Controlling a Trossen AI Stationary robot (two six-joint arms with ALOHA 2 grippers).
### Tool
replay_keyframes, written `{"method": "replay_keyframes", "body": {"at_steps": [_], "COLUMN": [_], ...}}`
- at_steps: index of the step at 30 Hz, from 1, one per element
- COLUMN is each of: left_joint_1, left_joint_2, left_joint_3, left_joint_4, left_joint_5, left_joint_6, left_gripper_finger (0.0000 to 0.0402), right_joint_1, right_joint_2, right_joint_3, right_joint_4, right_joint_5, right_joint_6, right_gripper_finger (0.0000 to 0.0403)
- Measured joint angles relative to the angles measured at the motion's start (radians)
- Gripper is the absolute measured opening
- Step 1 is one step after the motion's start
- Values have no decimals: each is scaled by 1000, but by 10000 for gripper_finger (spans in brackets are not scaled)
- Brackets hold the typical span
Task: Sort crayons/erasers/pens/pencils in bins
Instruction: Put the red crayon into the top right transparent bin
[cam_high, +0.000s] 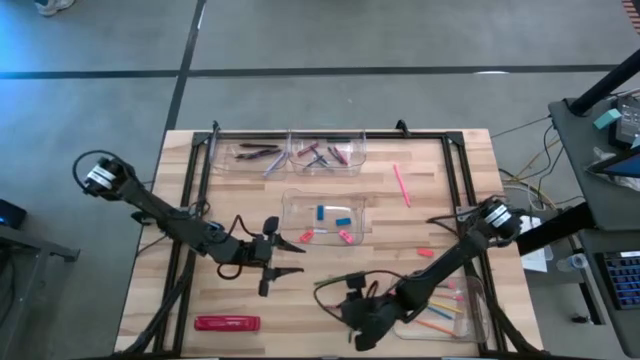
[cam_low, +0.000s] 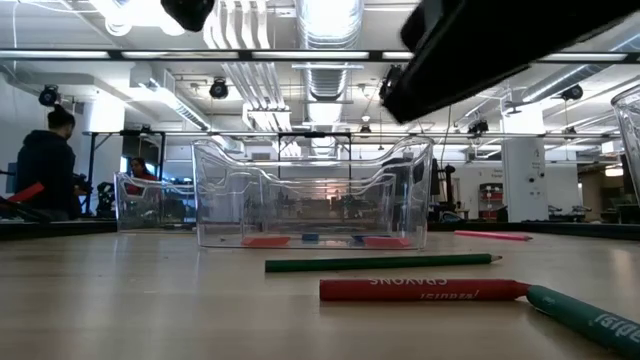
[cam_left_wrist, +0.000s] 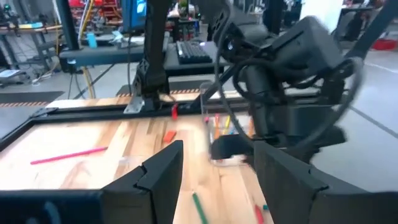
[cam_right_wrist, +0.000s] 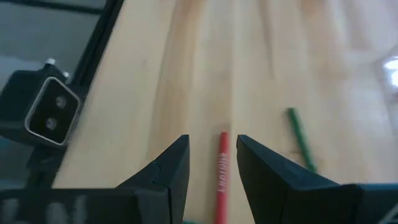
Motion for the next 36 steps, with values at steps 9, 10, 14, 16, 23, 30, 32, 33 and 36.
{"method": "replay_keyframes", "body": {"at_steps": [9, 10, 14, 16, 23, 30, 32, 33, 36], "left_joint_1": [-4, -4, -4, -4, -4, -4, -4, -4, -4], "left_joint_2": [-22, -23, -26, -26, -26, -26, -26, -26, -26], "left_joint_3": [-29, -29, -31, -31, -31, -31, -31, -31, -31], "left_joint_4": [-2, -2, -2, -2, -2, -2, -2, -2, -2], "left_joint_5": [-42, -44, -44, -44, -44, -44, -44, -43, -43], "left_joint_6": [-22, -22, -21, -21, -16, -16, -16, -16, -16], "left_gripper_finger": [182, 182, 182, 182, 182, 182, 182, 182, 182], "right_joint_1": [-79, -86, -110, -120, -143, -146, -146, -146, -146], "right_joint_2": [126, 138, 177, 195, 222, 212, 201, 194, 167], "right_joint_3": [134, 143, 169, 175, 177, 178, 176, 176, 176], "right_joint_4": [-79, -79, -80, -81, -107, -139, -146, -146, -143], "right_joint_5": [-261, -273, -306, -319, -319, -317, -317, -317, -317], "right_joint_6": [-3, -2, 0, 0, 4, 6, 5, 3, 0], "right_gripper_finger": [123, 123, 123, 123, 123, 123, 123, 123, 123]}}
